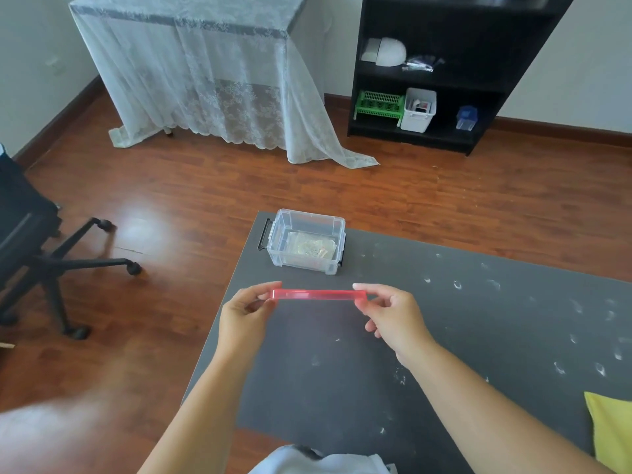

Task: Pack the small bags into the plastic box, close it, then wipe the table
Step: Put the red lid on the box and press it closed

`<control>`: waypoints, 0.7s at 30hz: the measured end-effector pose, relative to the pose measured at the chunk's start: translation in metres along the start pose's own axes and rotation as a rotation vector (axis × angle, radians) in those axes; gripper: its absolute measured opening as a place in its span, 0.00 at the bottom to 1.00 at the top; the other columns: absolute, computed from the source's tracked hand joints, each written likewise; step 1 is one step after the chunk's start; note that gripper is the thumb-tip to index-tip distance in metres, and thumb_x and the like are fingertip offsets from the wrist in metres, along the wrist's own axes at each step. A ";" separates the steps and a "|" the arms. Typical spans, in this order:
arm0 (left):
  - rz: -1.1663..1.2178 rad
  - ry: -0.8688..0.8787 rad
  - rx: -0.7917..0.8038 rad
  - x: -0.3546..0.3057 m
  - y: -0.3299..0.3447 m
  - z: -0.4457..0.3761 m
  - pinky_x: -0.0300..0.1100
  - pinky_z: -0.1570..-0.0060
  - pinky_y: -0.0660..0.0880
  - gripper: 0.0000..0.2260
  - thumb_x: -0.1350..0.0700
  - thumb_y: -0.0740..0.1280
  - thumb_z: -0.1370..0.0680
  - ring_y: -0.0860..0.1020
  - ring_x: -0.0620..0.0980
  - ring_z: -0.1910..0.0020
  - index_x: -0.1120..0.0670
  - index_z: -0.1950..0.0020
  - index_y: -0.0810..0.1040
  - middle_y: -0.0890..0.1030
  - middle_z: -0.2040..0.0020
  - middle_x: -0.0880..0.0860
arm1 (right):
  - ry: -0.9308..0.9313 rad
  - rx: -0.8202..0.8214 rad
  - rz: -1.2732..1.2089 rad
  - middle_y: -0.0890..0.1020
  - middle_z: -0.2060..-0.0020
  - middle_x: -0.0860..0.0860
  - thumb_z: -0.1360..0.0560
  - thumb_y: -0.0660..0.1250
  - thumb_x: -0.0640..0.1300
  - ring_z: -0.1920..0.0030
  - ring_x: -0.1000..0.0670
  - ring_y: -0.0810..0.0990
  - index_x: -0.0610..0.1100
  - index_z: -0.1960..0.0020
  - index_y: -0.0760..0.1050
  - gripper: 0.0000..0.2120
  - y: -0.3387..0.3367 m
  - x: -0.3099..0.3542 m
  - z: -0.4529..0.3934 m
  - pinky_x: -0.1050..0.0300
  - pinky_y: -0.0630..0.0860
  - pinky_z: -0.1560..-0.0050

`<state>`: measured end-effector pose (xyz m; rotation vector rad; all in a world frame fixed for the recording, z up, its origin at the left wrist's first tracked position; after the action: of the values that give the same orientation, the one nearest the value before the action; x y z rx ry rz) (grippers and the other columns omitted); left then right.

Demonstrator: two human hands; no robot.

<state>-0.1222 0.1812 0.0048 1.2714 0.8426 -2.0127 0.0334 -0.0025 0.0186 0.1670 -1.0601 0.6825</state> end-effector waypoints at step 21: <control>-0.117 0.064 -0.062 -0.056 0.006 -0.097 0.47 0.52 0.80 0.09 0.53 0.74 0.31 0.83 0.45 0.55 0.42 0.53 0.82 0.85 0.55 0.44 | -0.208 -0.141 0.127 0.80 0.56 0.61 0.26 0.68 0.44 0.59 0.63 0.77 0.53 0.35 0.72 0.20 0.031 0.064 -0.075 0.69 0.68 0.66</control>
<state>-0.0461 0.2616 0.0223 1.2843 1.0230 -2.0289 0.0905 0.0826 0.0293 0.0491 -1.3228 0.7122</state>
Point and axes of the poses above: each hand's wrist, its own z-axis away from the middle knuckle, its own y-axis out of the palm, x = y × z, the point moved 1 cm from there along -z, towards the middle knuckle
